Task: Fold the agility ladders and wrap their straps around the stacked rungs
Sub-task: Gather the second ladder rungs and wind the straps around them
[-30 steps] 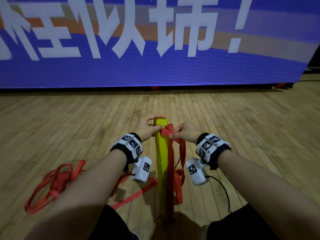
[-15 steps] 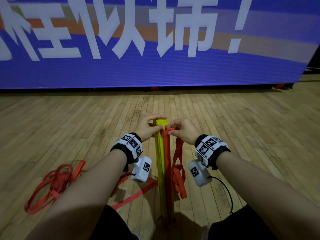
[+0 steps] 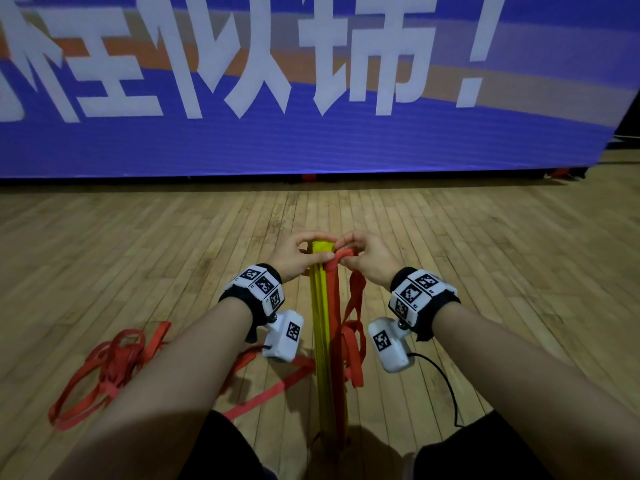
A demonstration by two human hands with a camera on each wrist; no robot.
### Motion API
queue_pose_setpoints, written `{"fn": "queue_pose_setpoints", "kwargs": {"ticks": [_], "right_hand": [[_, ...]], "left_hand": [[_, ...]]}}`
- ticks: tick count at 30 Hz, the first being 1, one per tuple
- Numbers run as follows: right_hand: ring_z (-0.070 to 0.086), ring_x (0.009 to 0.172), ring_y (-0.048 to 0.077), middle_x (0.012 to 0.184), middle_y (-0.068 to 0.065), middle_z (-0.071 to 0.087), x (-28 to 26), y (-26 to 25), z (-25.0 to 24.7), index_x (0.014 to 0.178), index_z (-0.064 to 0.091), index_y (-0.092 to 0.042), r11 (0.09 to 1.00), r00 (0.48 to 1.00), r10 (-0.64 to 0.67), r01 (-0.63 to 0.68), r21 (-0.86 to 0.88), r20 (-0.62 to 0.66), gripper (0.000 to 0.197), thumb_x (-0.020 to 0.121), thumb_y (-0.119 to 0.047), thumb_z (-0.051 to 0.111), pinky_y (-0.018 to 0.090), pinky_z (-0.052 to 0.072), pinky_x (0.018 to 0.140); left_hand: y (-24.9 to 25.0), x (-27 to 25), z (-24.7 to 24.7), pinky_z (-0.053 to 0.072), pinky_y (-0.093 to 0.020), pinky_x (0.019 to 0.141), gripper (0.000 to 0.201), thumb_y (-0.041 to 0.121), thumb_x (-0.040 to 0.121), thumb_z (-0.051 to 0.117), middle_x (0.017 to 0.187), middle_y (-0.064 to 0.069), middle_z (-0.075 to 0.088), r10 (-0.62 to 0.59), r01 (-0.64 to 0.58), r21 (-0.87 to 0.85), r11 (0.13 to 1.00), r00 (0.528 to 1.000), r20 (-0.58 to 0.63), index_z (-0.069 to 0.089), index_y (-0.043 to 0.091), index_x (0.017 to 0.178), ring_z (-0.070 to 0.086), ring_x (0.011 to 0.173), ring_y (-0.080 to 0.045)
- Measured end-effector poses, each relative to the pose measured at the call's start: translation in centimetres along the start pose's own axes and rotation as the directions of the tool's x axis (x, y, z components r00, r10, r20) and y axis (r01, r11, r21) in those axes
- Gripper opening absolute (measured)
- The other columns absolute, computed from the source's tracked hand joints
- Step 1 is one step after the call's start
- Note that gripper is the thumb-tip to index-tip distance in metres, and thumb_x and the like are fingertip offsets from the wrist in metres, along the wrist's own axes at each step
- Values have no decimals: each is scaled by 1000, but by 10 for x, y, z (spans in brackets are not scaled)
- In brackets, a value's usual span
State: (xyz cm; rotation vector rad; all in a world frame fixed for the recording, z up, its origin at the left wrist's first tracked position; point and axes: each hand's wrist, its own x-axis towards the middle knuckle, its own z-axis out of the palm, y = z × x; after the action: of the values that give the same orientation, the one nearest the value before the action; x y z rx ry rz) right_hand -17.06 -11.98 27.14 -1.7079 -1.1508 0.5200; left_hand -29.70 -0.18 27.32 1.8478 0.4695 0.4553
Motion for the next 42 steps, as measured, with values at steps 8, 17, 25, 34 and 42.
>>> {"fn": "queue_pose_setpoints", "kwargs": {"ticks": [8,17,25,34,42], "right_hand": [[52,79,5,82,-7,55,4,3,5,86,58,-24,992,995,-100,102,-77,29,31,84,6,58,16,44,73],[54,87,0,92,-10,57,6,10,10,93,56,-22,974,987,-158,148,-170,-42,25,85,1,61,12,45,76],[53,72,8,86,-8,52,10,4,7,86,48,-27,997,1000,-6,8,-72,22,29,85,0,60,26,47,67],[52,76,9,84,-7,54,4,3,5,91,50,-19,953,994,-105,97,-287,-13,20,83,-10,66,25,47,69],[47,99,16,108,1,51,-4,10,10,99,57,-15,721,919,-395,317,-616,12,17,85,-15,66,29,44,78]], "left_hand": [[-6,5,0,53,-26,67,32,14,78,76,108,13,49,65,-58,140,988,997,-45,62,25,105,57,107,-19],[-8,10,-3,52,-56,84,30,36,68,82,115,1,54,96,-87,233,968,995,-29,63,51,87,59,107,-28],[-9,11,0,53,-55,82,30,15,78,76,106,2,62,163,-141,266,954,985,-63,62,40,88,62,100,-26],[-9,9,-1,58,-50,70,28,13,81,73,118,-4,57,131,-108,235,966,988,-83,62,39,86,66,93,-30],[-5,7,-1,54,-27,52,21,7,86,67,117,0,55,108,-97,176,980,993,-55,61,25,95,68,62,-14]]}}
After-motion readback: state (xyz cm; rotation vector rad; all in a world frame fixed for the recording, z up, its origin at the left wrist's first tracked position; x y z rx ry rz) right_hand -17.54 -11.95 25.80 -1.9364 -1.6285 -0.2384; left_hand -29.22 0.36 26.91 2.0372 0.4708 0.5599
